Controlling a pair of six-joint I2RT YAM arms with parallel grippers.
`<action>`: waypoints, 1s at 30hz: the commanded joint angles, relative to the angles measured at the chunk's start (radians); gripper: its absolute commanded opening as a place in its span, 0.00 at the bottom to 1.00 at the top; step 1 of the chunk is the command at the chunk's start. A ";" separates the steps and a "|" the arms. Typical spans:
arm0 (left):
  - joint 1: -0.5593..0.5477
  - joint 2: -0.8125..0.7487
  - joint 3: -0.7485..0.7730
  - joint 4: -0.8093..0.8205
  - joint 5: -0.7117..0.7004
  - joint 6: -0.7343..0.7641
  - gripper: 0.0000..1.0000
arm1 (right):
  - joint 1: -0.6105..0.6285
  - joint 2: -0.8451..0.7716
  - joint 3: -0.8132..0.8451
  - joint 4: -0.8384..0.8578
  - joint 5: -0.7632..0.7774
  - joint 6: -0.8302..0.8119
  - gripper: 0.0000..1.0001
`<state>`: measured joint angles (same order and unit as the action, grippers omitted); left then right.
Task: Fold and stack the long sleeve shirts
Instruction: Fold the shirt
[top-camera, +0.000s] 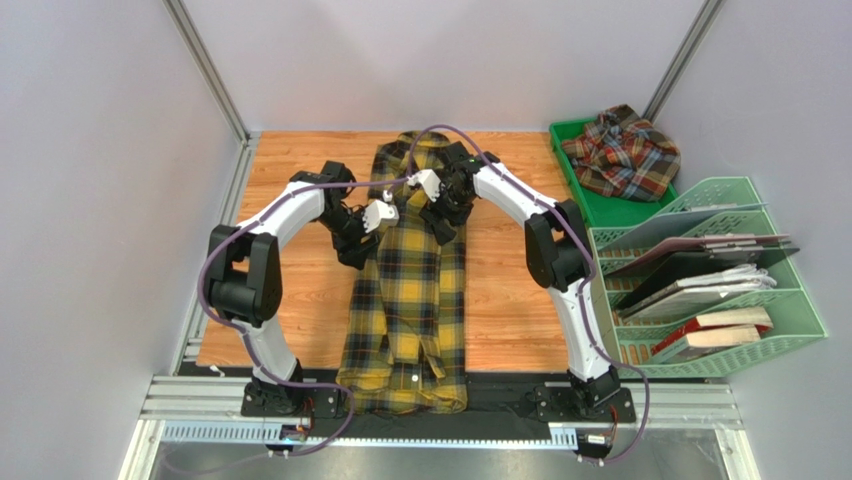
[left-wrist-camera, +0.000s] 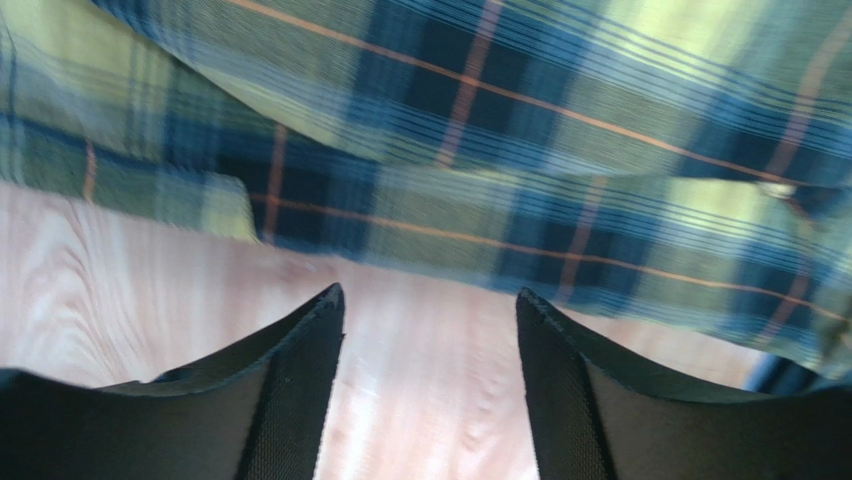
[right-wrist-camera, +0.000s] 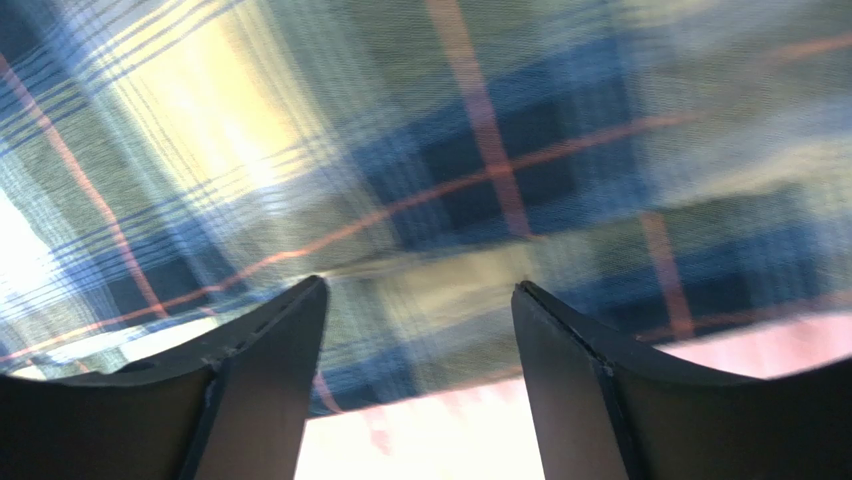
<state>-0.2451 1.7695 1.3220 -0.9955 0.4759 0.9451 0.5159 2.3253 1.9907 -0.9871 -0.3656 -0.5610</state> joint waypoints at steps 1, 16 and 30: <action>-0.036 0.114 0.101 0.031 -0.003 0.077 0.67 | -0.071 0.088 0.077 -0.051 0.060 0.024 0.72; -0.105 0.429 0.445 -0.043 -0.103 -0.075 0.41 | -0.174 0.178 0.195 -0.056 0.158 0.016 0.71; -0.128 0.473 0.565 -0.100 -0.102 -0.209 0.43 | -0.223 0.104 0.222 -0.051 0.065 0.026 0.66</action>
<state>-0.3847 2.2639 1.8606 -1.0706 0.3492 0.7956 0.3115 2.5385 2.3295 -1.0237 -0.2092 -0.5140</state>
